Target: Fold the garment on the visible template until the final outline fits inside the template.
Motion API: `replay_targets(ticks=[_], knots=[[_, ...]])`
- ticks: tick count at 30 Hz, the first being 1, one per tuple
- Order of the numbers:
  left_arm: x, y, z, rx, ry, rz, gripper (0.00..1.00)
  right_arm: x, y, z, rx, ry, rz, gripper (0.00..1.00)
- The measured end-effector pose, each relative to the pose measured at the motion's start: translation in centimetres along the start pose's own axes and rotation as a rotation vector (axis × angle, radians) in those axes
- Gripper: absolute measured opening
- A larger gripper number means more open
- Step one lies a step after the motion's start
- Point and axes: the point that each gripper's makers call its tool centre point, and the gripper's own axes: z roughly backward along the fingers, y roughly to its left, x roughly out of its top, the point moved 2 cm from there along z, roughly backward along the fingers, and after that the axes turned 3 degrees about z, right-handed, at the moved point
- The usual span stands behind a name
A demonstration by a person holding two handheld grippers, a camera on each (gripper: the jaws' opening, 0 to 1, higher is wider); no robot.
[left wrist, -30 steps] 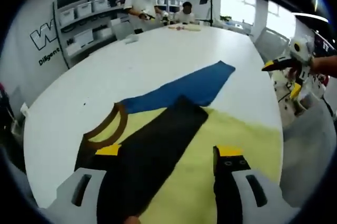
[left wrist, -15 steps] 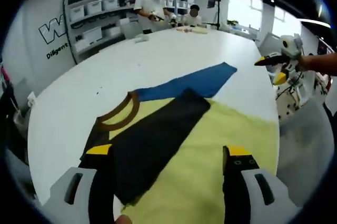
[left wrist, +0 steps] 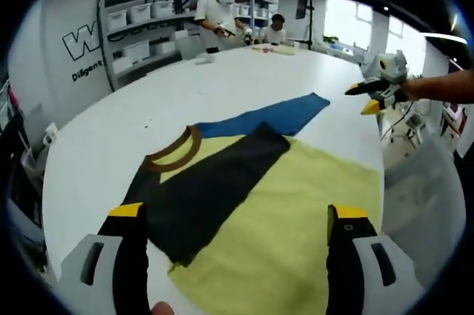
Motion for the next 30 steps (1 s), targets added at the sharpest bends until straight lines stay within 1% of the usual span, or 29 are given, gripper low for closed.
replay_targets(ticks=[3,5,6,8,10,11,16,17,20,22,23,24,27,30], knots=[[-0.7,-0.2,0.7,0.001,-0.007,0.006,0.99,0.0,-0.5,-0.4,-0.016,0.01,0.008,0.65],[-1.7,-0.5,1.4,0.006,-0.001,0.021,0.99,-0.1,-0.8,-0.7,-0.027,0.019,0.024,0.64],[-2.0,-0.5,1.6,0.006,-0.001,0.026,0.99,-0.3,-1.3,-0.9,-0.048,0.024,0.029,0.64],[-2.5,-0.9,2.3,0.008,-0.008,0.03,0.99,0.2,-2.5,-0.9,-0.106,-0.011,0.046,0.68],[-2.7,-1.3,3.0,-0.003,-0.031,0.017,0.99,-0.1,-3.0,-1.1,-0.101,-0.004,0.013,0.68],[-2.8,-1.5,3.3,-0.001,-0.035,0.006,0.99,-0.2,-3.3,-1.3,-0.105,-0.003,0.009,0.68],[-4.1,-1.5,4.5,0.006,-0.024,0.005,0.99,-0.4,-4.1,-2.0,-0.107,0.015,0.016,0.68],[-4.4,-1.5,4.8,0.009,-0.021,0.007,0.99,-0.6,-4.5,-2.3,-0.112,0.026,0.02,0.68],[-4.8,-2.0,5.6,0.0,-0.028,0.011,0.99,-1.0,-5.8,-2.8,-0.136,0.046,0.013,0.65],[-4.8,-2.4,6.2,-0.009,-0.048,-0.015,0.98,-1.1,-6.6,-3.0,-0.143,0.041,-0.01,0.62],[-4.9,-2.5,6.3,-0.009,-0.049,-0.016,0.97,-1.1,-6.7,-3.0,-0.145,0.038,-0.012,0.6],[-5.2,-2.6,6.7,-0.008,-0.049,-0.018,0.97,-1.3,-7.5,-3.2,-0.164,0.045,-0.019,0.6],[-5.9,-2.7,7.1,-0.001,-0.042,-0.011,0.97,-1.5,-8.6,-3.6,-0.184,0.051,-0.039,0.59],[-6.7,-2.9,7.6,0.004,-0.03,0.003,0.96,-1.7,-9.9,-3.7,-0.217,0.068,-0.041,0.53]])
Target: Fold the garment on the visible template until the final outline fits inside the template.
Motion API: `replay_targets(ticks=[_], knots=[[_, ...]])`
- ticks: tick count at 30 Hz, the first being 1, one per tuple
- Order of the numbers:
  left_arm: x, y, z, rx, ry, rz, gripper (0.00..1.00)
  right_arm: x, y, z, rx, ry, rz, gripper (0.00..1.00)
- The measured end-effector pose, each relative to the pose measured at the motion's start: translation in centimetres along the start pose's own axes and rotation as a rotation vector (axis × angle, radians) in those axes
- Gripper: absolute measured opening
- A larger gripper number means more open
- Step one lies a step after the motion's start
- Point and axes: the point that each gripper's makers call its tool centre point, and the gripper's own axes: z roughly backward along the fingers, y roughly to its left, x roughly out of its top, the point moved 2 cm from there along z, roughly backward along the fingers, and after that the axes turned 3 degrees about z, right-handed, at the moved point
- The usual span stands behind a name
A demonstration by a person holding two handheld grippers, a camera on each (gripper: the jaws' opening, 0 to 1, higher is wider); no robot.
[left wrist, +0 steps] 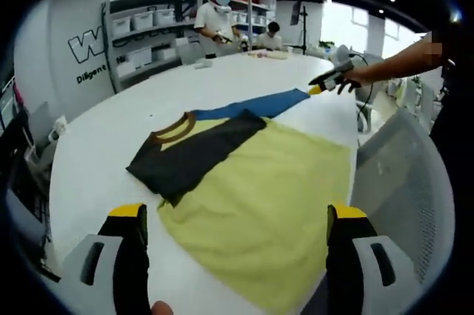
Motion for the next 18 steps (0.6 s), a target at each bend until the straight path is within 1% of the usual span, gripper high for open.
replay_targets(ticks=[4,6,8,9,10,11,15,17,18], knots=[[-0.7,0.0,0.4,0.015,0.007,0.012,0.95,-0.1,-1.0,-0.3,-0.023,0.019,0.004,0.47],[-0.9,-0.1,0.6,0.022,0.007,0.02,0.95,-0.4,-1.6,-0.4,-0.039,0.042,0.023,0.4],[-1.0,-0.2,0.9,0.028,0.001,0.027,0.94,-0.7,-2.2,-0.8,-0.052,0.056,0.016,0.37],[-1.0,-0.2,1.0,0.032,0.0,0.032,0.94,-0.8,-2.3,-0.7,-0.058,0.061,0.004,0.37],[-1.1,-0.2,1.2,0.037,-0.002,0.037,0.94,-0.9,-2.3,-0.7,-0.062,0.064,-0.028,0.37],[-1.2,-0.2,1.2,0.039,-0.001,0.039,0.93,-0.7,-2.2,-0.6,-0.064,0.057,-0.044,0.37],[-1.8,-0.1,1.6,0.045,0.013,0.045,0.93,-1.0,-2.1,-0.8,-0.083,0.073,-0.038,0.33],[-2.0,-0.2,1.8,0.046,0.015,0.052,0.92,-1.2,-2.3,-0.8,-0.102,0.089,-0.043,0.29],[-2.1,-0.1,1.9,0.048,0.016,0.056,0.92,-1.5,-2.4,-0.7,-0.111,0.11,-0.057,0.26]])
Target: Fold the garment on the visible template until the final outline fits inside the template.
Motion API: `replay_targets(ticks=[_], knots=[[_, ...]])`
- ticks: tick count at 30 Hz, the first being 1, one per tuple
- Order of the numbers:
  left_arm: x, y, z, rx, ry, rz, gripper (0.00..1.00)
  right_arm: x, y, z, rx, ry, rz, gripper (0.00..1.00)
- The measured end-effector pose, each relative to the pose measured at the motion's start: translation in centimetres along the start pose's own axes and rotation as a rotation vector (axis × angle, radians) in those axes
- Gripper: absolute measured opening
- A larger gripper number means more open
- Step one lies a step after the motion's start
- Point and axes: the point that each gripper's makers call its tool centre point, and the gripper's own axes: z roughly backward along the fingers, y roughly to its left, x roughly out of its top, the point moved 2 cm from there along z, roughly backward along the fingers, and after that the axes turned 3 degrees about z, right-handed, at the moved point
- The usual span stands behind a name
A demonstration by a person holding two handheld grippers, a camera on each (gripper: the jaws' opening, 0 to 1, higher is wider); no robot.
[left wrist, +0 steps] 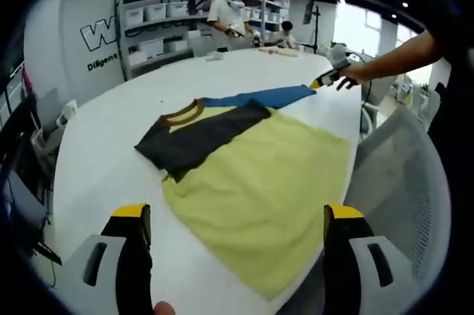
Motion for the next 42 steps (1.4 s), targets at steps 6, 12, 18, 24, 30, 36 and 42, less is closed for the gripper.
replay_targets(ticks=[6,12,18,24,30,36,42], knots=[[-0.5,0.4,0.3,0.013,0.002,0.02,0.91,-0.6,-1.7,0.0,-0.066,0.005,-0.053,0.26],[-0.9,0.4,0.5,0.013,0.001,0.035,0.9,-1.6,-2.0,-0.7,-0.043,0.025,-0.19,0.25],[-1.2,0.3,0.3,0.01,0.017,0.045,0.89,-1.6,-1.7,-1.2,-0.047,0.033,-0.179,0.24],[-0.9,0.2,0.3,0.01,0.02,0.045,0.89,-1.9,-1.7,-2.0,-0.046,0.055,-0.163,0.2],[-1.0,0.1,0.4,0.013,0.032,0.042,0.88,-1.9,-2.0,-2.3,-0.051,0.039,-0.153,0.08],[-1.1,-0.1,0.7,0.025,0.035,0.046,0.86,-1.7,-2.4,-2.6,-0.052,0.045,-0.11,0.0],[-1.2,0.0,1.0,0.033,0.039,0.051,0.86,-0.4,-1.9,-2.5,-0.022,0.003,-0.104,0.0]])
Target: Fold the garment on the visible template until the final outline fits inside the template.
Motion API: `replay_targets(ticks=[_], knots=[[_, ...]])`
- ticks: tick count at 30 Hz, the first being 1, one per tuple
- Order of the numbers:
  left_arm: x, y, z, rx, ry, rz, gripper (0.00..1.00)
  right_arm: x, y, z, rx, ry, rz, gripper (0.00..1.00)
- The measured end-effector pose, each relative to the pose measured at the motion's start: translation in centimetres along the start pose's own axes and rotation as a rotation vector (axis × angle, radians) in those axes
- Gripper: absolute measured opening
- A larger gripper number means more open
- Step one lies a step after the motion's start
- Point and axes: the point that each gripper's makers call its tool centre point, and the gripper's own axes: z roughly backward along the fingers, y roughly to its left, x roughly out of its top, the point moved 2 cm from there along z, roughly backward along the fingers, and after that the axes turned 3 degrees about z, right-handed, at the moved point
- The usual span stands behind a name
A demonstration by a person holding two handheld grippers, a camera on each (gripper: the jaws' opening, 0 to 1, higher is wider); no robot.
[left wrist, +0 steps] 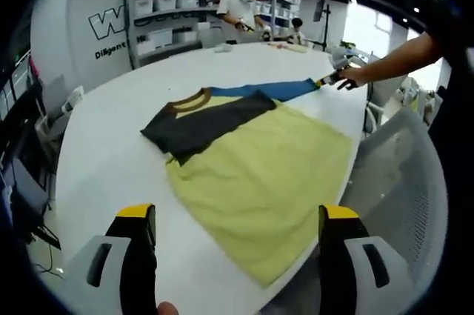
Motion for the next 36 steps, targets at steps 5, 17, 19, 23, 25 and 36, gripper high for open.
replay_targets(ticks=[5,17,19,23,25,36], knots=[[-0.1,0.1,0.0,0.003,-0.003,0.0,0.86,2.1,1.0,0.6,0.042,-0.06,0.01,0.0],[0.6,0.1,-0.1,-0.009,-0.055,-0.01,0.86,7.7,3.6,3.3,0.106,-0.176,-0.008,0.0],[0.6,0.2,-0.2,-0.016,-0.063,-0.014,0.86,8.8,4.3,3.9,0.116,-0.191,-0.007,0.0],[0.5,0.3,-0.2,-0.035,-0.083,-0.014,0.86,11.4,6.2,5.7,0.135,-0.242,-0.012,0.0],[0.3,0.3,-0.3,-0.039,-0.085,-0.02,0.86,12.5,7.1,6.6,0.139,-0.252,-0.003,0.0],[-0.1,0.3,-0.8,-0.093,-0.107,-0.045,0.86,17.7,10.9,10.1,0.167,-0.3,0.055,0.0]])
